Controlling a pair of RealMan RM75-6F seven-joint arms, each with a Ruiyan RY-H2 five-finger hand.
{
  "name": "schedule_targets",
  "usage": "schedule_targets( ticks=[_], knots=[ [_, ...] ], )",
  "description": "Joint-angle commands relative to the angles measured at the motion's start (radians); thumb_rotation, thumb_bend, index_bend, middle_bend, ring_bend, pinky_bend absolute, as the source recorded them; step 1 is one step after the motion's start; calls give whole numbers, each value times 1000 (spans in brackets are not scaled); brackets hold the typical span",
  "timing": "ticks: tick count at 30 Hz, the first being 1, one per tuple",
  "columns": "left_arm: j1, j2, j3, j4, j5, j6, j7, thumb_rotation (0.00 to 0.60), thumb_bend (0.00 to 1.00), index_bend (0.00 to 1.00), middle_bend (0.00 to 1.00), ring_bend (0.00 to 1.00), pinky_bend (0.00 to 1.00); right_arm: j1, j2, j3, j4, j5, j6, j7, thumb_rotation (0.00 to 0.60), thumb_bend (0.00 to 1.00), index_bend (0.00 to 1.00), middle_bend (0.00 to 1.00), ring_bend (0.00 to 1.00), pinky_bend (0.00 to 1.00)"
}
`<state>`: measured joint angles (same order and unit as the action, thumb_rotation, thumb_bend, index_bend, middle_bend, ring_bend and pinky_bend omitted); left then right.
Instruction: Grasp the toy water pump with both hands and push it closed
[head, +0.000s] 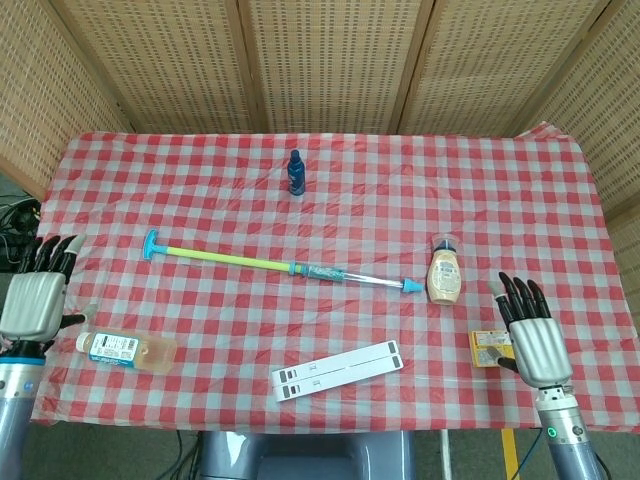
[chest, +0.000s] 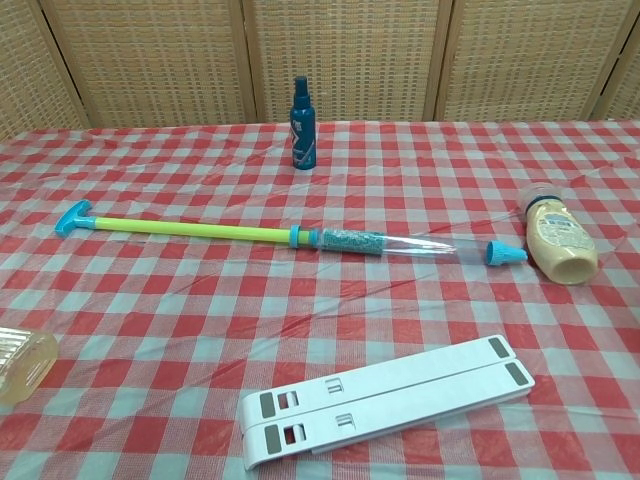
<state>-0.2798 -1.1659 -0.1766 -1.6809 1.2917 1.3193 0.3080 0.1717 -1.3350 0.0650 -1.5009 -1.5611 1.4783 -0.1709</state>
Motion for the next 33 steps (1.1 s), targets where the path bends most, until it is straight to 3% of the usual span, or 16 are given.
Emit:
schedule_targets(
  ticks=[1, 3, 6, 11, 26, 33],
  knots=[
    [-106, 6, -58, 43, -119, -166, 19, 600, 152, 195, 531, 439, 355, 3, -1, 7, 3, 11, -5, 3, 600, 181, 0, 0, 0, 0],
    [-141, 0, -69, 66, -160, -221, 25, 600, 152, 272, 637, 525, 434, 4, -2, 9, 4, 17, -11, 3, 600, 181, 0, 0, 0, 0],
    [-195, -26, -82, 118, -212, -291, 41, 600, 153, 316, 718, 593, 509, 6, -4, 12, 8, 25, -16, 0, 600, 181, 0, 0, 0, 0],
    [-297, -97, -82, 240, -324, -413, 116, 600, 156, 403, 788, 651, 555, 11, -6, 23, 18, 42, -25, 5, 600, 181, 0, 0, 0, 0],
    [-481, -211, -59, 422, -509, -558, 242, 600, 302, 428, 801, 660, 565, 18, -9, 38, 44, 82, -50, 30, 600, 181, 0, 0, 0, 0],
    [-531, -274, -25, 522, -555, -607, 258, 600, 310, 415, 801, 660, 565, 21, -14, 42, 56, 100, -64, 31, 600, 181, 0, 0, 0, 0]
  ],
)
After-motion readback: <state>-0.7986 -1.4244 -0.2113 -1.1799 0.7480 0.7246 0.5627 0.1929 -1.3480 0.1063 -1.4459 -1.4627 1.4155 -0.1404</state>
